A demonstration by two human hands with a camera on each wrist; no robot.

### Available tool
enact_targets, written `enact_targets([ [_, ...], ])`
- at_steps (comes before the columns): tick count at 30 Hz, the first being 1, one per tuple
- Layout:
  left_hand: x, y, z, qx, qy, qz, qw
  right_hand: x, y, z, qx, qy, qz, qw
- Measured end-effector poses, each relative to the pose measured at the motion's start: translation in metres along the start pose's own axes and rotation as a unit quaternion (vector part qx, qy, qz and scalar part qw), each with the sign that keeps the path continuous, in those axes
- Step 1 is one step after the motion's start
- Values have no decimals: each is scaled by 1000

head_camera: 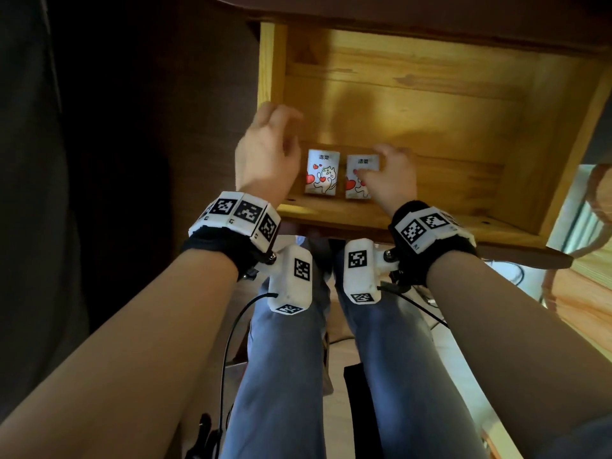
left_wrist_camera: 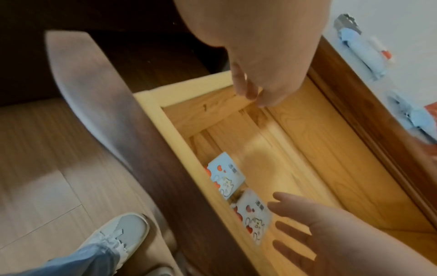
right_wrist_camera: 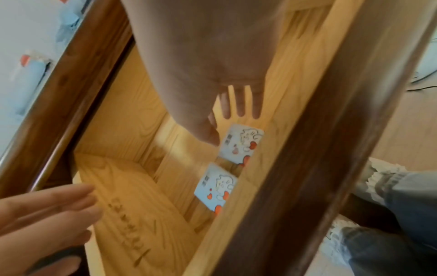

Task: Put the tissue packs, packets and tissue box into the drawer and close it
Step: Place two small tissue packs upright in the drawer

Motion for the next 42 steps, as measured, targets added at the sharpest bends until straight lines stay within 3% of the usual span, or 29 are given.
enact_targets([
  [4,-13,2,-28,-38,5,80,996,20,7,-24,-106,-12,-39,994],
  [10,4,4,-66,-105,-27,-28,994,47,24,-28,-77,-25,-140,987],
  [15,7,6,-72,-110,-47,-53,991,57,29,-37,-66,-13,-165,984],
  [27,9,2,-71,-136,-48,-58,988,67,32,-47,-46,43,-185,981],
  [30,9,1,-69,-145,-40,-57,987,48,28,-39,-52,73,-96,991],
  [34,9,-1,-68,-152,-35,-53,986,11,22,-9,4,-9,52,999],
  [38,9,-3,-66,-155,-30,-39,987,9,16,14,77,-31,-39,996],
  [42,9,-3,-65,-156,-20,-35,987,24,14,6,62,32,-97,993],
])
Point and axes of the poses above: each hand's wrist, its own y-axis towards the middle knuckle, its own x-axis out of the palm, z = x × y, the point moved 5 cm from there along y, towards the middle knuckle, and after that the axes turned 15 degrees about -x, right-handed, at the moved point
